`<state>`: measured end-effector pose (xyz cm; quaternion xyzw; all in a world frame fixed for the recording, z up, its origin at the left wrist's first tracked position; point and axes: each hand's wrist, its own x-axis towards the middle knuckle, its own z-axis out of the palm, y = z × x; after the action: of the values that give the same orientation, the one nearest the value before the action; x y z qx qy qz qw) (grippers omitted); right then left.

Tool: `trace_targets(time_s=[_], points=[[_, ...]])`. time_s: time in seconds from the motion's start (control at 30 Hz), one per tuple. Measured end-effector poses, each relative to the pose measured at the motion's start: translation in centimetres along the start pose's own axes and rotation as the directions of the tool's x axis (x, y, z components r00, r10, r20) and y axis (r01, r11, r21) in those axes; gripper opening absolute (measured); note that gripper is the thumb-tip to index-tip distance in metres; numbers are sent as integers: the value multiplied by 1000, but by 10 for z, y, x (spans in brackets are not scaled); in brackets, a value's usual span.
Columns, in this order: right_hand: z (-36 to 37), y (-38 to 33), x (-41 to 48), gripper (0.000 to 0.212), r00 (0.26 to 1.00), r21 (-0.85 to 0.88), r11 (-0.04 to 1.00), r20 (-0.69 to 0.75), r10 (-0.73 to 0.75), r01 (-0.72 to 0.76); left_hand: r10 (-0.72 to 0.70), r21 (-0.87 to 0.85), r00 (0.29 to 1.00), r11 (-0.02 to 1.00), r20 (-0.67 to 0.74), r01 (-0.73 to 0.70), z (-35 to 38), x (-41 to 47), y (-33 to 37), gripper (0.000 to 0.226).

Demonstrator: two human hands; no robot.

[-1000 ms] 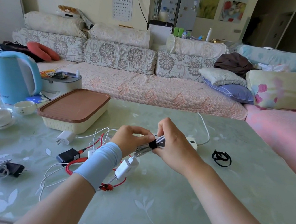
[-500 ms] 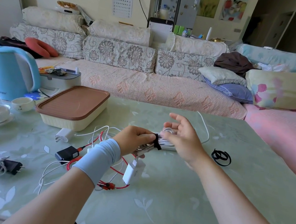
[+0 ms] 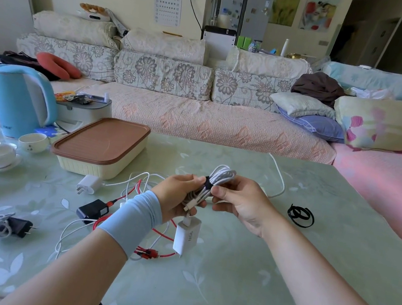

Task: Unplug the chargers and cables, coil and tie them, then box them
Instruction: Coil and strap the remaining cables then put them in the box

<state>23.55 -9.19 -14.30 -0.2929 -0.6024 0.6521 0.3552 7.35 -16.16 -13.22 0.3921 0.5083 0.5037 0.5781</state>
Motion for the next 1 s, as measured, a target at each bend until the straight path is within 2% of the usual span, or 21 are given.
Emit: trace_targets(time_s=[0.13, 0.27, 0.37, 0.47, 0.67, 0.77, 0.83, 0.87, 0.93, 1.0], points=[[3, 2, -3, 11, 999, -79, 996, 21, -33, 35, -20, -1, 1000, 1000, 10, 20, -5, -4, -1, 14], [12, -5, -4, 9, 996, -87, 993, 43, -77, 81, 1, -6, 1000, 1000, -9, -1, -6, -8, 4, 23], [24, -11, -3, 10, 993, -71, 993, 71, -94, 99, 56, 18, 998, 998, -5, -56, -12, -14, 9, 29], [37, -14, -4, 11, 991, -79, 990, 71, -114, 119, 115, 31, 993, 993, -31, -114, -21, -21, 13, 24], [69, -7, 2, 24, 998, -147, 987, -11, -66, 64, 113, -214, 988, 968, -101, -132, -42, -38, 20, 12], [85, -9, 2, 33, 987, -175, 983, 160, -27, 56, 127, -233, 988, 962, -93, -145, -53, -50, 25, 25], [99, -4, 1, 41, 951, -285, 957, 308, 31, 62, 160, -252, 979, 949, -129, -188, -63, -58, 27, 30], [107, 1, 1, 45, 946, -397, 915, 317, 60, 75, 173, -270, 973, 940, -154, -210, -68, -62, 28, 26], [123, 9, 4, 47, 963, -557, 826, 260, 74, 87, 190, -294, 960, 924, -206, -246, -78, -70, 30, 21], [138, 13, 8, 41, 972, -552, 832, 223, 75, 63, 206, -287, 945, 917, -254, -277, -93, -78, 31, 24]])
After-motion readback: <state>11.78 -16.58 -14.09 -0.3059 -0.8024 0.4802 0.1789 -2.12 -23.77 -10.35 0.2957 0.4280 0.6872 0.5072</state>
